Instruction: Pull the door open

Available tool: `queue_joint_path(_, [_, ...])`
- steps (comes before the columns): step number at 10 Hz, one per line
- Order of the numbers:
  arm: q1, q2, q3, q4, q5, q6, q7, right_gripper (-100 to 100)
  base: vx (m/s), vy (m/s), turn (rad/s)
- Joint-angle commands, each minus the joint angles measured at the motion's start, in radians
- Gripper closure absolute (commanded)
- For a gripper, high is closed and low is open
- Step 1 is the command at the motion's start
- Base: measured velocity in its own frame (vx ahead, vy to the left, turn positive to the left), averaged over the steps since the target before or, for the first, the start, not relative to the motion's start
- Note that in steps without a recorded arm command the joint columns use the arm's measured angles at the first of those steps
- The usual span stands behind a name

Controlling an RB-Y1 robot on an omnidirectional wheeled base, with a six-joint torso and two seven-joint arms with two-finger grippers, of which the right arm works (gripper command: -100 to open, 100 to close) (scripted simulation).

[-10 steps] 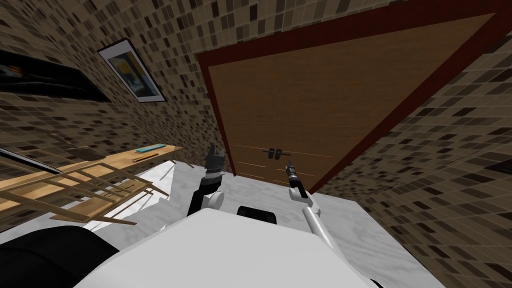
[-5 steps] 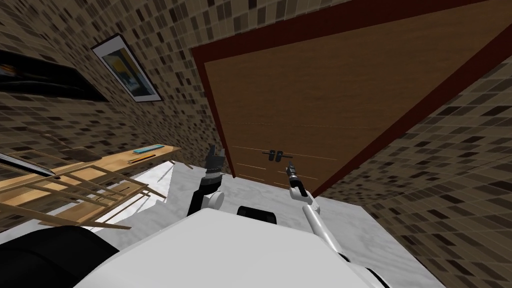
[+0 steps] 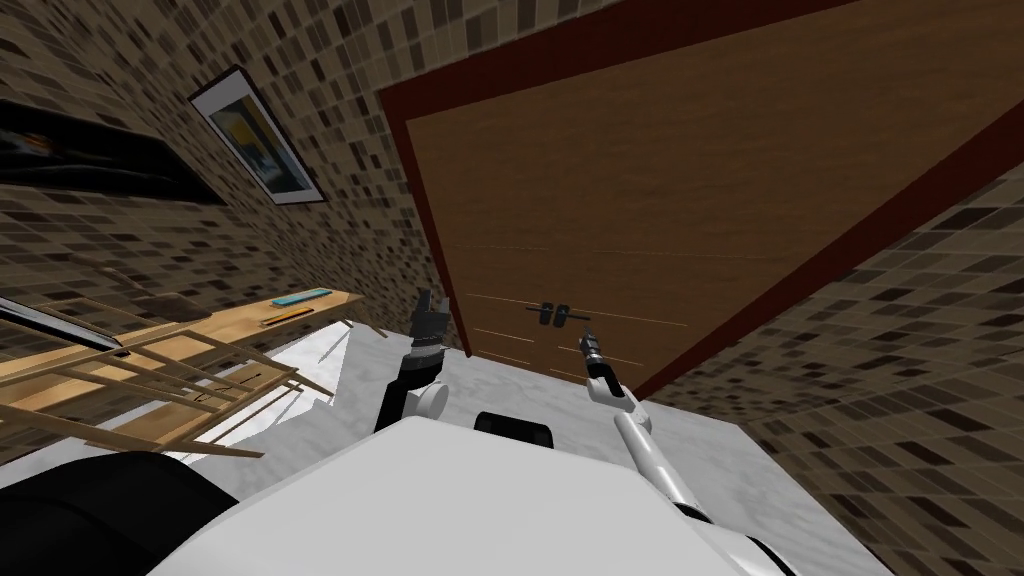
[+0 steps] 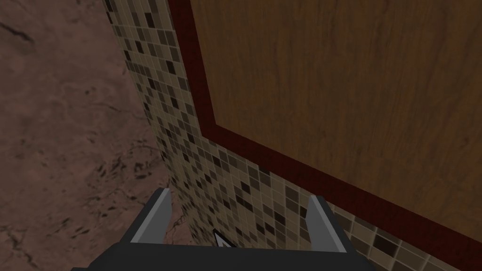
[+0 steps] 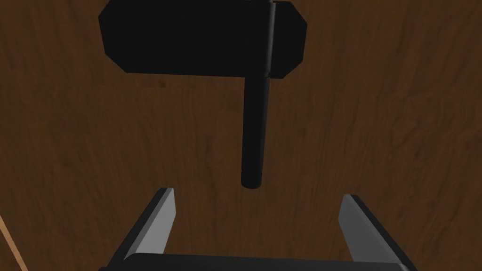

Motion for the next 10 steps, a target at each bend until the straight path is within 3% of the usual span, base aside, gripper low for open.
queue_joint_path(1, [0.026,-0.036,-0.028,0.005,-0.012,-0.004,-0.018,-100,0.094,0.029,0.106])
queue_joint_path(2, [0.034,-0.057,-0.039,0.017,-0.019,-0.011,-0.029,-100,0.125,0.013,0.098])
queue_joint_path(4, [0.040,-0.077,-0.050,0.030,-0.025,-0.018,-0.041,-100,0.098,0.006,0.063])
queue_joint_path(6, [0.050,-0.117,-0.068,0.055,-0.039,-0.036,-0.067,-100,0.131,0.004,0.124])
queue_joint_path(8, [0.047,-0.130,-0.067,0.064,-0.044,-0.047,-0.082,-100,0.191,-0.030,0.183])
queue_joint_path(10, [0.045,-0.127,-0.065,0.059,-0.044,-0.047,-0.082,-100,0.143,0.040,0.110])
